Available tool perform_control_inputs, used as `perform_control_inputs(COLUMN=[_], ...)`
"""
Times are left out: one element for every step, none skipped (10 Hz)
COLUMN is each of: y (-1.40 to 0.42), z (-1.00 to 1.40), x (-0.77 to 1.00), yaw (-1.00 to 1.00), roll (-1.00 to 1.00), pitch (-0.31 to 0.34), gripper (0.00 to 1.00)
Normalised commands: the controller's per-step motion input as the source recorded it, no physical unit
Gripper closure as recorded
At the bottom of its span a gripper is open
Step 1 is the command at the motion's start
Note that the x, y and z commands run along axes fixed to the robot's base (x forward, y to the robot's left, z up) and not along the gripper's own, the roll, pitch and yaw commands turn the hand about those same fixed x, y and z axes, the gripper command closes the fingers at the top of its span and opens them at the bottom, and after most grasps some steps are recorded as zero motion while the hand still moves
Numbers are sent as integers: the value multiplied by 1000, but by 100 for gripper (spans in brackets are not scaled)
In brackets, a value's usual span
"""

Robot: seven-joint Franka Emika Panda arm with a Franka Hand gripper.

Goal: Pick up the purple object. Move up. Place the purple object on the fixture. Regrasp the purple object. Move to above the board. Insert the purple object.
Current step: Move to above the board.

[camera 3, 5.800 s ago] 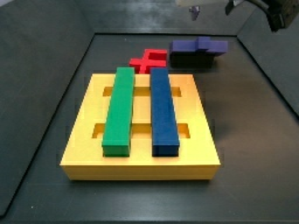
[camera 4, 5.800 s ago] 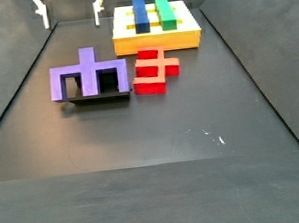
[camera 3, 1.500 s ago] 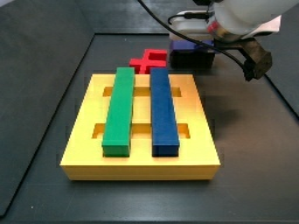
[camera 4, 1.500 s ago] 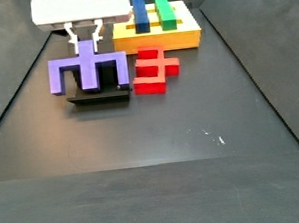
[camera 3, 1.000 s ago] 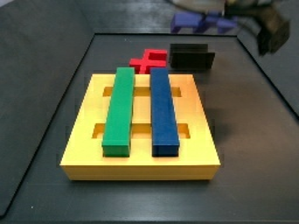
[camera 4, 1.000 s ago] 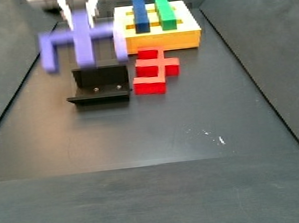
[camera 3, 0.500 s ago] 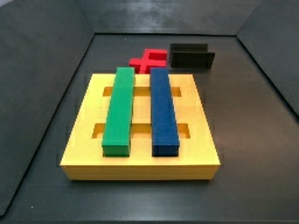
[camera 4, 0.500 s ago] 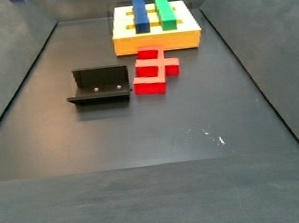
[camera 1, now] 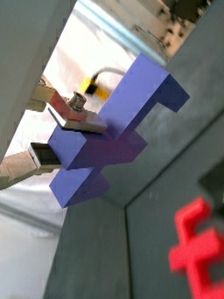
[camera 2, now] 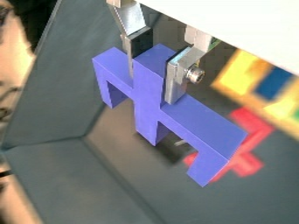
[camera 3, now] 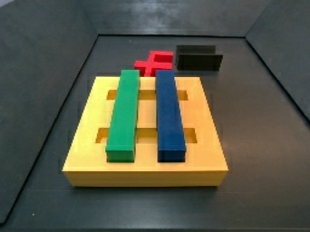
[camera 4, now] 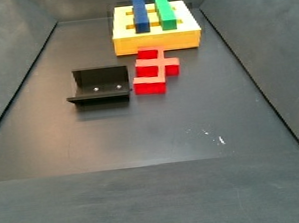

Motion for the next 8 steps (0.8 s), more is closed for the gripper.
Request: perform_control_inputs(y=[-1400, -1400, -958, -268, -85, -7, -17, 30], z=[283, 284, 192, 44, 7, 5, 8, 1], x=[-1369, -1396, -972, -331, -149, -35, -87, -89], yaw=[-40, -35, -31, -28, -29, -26, -20, -18], roll=[-1000, -1000, -1000, -1000, -1000, -1000, -1000, -941], pitch=[27, 26, 25, 27, 33, 39, 1, -32], gripper=[100, 100, 100, 100, 100, 100, 100, 100])
